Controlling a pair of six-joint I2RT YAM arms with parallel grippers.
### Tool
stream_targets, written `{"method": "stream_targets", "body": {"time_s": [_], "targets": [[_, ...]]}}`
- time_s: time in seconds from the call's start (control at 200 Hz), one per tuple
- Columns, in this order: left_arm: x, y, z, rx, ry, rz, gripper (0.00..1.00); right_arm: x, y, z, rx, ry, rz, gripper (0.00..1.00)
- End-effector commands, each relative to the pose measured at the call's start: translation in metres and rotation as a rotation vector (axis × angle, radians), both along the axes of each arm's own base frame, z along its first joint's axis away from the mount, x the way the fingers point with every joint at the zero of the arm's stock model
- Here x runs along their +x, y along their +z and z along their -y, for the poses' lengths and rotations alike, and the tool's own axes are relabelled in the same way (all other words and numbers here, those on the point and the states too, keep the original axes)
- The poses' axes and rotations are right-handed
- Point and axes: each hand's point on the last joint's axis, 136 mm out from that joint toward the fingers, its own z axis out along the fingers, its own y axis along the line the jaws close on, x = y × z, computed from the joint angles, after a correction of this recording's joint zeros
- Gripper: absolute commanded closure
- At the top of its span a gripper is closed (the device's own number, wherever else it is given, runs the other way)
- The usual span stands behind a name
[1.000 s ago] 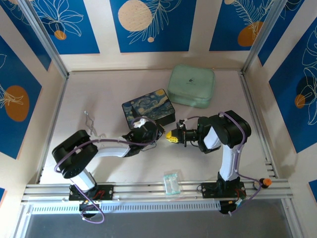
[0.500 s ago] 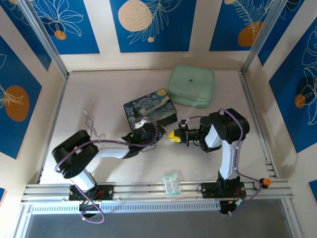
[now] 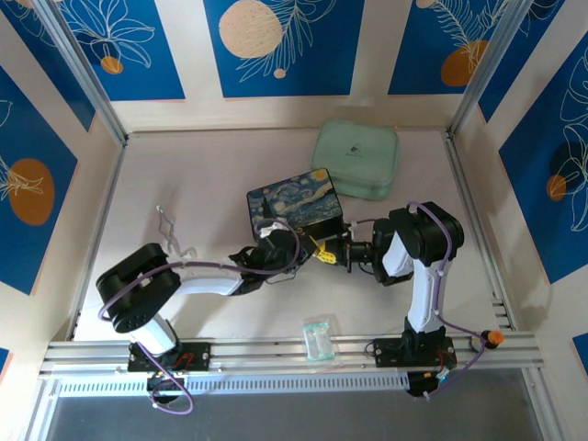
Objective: Unlock a padlock with a key
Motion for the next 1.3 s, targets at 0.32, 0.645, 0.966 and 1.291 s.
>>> {"method": "stream_targets", "body": {"time_s": [0.32,0.645,0.966,1.291], "targets": [[0.037,0.038,-0.024,0.086,0.109,0.125,1.00,-0.014,-0.035,0.022,-0.098,-0.141,-0.114,1.00],[0.033,0.027,-0.019,0.036,0.102,0.092,1.00,-0.012,-0.021,0.015,-0.081,-0.121,-0.069,1.00],[0.029,0.024,-0.018,0.004,0.103,0.084,1.00,0.000,-0.006,0.010,-0.069,-0.141,-0.012,1.00],[0.027,0.015,-0.016,-0.055,0.126,0.073,1.00,-0.007,0.022,-0.004,-0.038,-0.120,0.052,1.00]]}}
